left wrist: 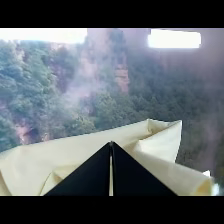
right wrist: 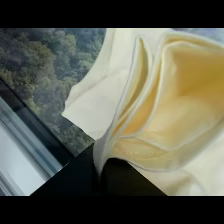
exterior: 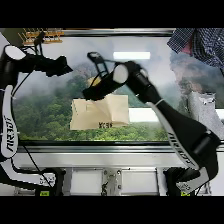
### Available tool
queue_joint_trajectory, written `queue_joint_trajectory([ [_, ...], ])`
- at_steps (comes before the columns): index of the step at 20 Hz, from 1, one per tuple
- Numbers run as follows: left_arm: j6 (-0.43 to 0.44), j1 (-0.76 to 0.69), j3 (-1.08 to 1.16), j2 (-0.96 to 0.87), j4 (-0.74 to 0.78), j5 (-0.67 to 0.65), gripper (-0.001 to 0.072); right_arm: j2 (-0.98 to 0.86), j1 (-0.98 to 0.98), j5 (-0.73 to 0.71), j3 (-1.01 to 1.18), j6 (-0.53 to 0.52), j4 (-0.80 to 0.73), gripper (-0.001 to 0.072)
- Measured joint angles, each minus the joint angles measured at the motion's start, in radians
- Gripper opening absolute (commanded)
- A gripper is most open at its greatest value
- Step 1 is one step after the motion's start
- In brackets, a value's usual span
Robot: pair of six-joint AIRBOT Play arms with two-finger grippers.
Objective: Fold the clothes and pants, and hang the long-sleeved shirts on hangers.
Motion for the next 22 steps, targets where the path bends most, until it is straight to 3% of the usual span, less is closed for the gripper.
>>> queue_joint_trajectory([
  [1,0.005,0.018,0.000,0.012,0.000,-0.008,0.0008,-0.042,0.034,-0.052,0.000,0.010,0.005,0.0420],
  [2,0.008,0.035,0.000,0.023,0.000,-0.019,0.0008,-0.081,0.064,-0.101,0.000,0.013,0.014,0.0512],
  [8,0.026,0.083,-0.025,0.084,0.017,-0.034,0.0008,-0.186,0.135,-0.301,0.000,-0.048,0.171,0.0515],
  [13,0.047,0.090,-0.237,0.197,0.048,0.021,0.0008,-0.074,0.021,-0.190,-0.079,-0.084,0.056,0.0516],
  [17,0.082,0.091,-0.450,0.279,0.056,0.041,0.0008,0.091,-0.168,-0.093,-0.337,-0.103,-0.045,0.0516],
  [22,0.111,0.090,-0.643,0.342,0.046,0.077,0.0008,0.205,-0.416,-0.097,-0.684,-0.134,0.026,0.0526],
])
